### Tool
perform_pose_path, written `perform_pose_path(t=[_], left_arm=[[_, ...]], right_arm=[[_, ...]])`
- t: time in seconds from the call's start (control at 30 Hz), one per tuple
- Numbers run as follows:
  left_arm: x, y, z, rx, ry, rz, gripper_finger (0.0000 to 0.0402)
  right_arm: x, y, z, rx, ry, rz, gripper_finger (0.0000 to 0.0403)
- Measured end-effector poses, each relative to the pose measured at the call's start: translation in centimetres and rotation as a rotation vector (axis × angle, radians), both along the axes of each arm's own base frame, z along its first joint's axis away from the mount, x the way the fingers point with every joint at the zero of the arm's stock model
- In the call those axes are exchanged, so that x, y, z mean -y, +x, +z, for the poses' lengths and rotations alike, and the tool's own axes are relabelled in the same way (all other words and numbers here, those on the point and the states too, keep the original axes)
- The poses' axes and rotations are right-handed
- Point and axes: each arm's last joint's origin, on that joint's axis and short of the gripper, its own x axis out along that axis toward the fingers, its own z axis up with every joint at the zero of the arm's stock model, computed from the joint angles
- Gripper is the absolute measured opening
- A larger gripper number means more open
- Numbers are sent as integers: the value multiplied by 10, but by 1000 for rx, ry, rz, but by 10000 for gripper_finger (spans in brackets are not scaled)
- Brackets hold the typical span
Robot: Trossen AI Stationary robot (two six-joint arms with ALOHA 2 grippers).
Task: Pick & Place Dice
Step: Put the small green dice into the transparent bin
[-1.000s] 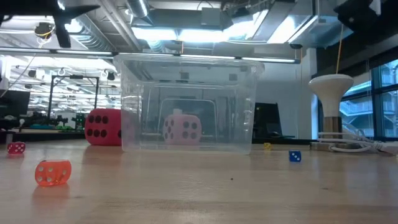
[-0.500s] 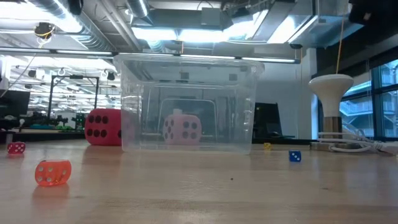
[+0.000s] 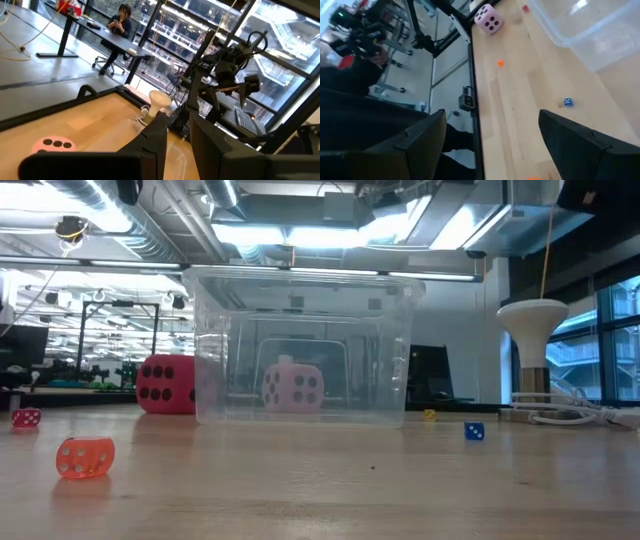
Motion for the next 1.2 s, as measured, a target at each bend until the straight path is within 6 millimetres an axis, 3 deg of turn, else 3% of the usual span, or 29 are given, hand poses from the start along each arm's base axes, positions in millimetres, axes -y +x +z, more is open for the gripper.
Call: perform_pose_path(t=[0.17,0.4,0.67,0.93,1.2], left_arm=[[0,0,0,0,0,-14,77],[0,0,0,-7,13,-12,77],[0,-1,-1,-23,26,-9,77],[0,0,-3,-37,31,-16,77],[0,0,-4,-48,34,-17,77]], right_arm=[[-5,13,-9,-78,-29,7,316],[-16,38,-42,-387,-122,49,316],[-31,58,-65,-521,-229,37,316],[-36,67,-94,-758,-362,-154,316],[-48,78,-120,-917,-355,-284,316]])
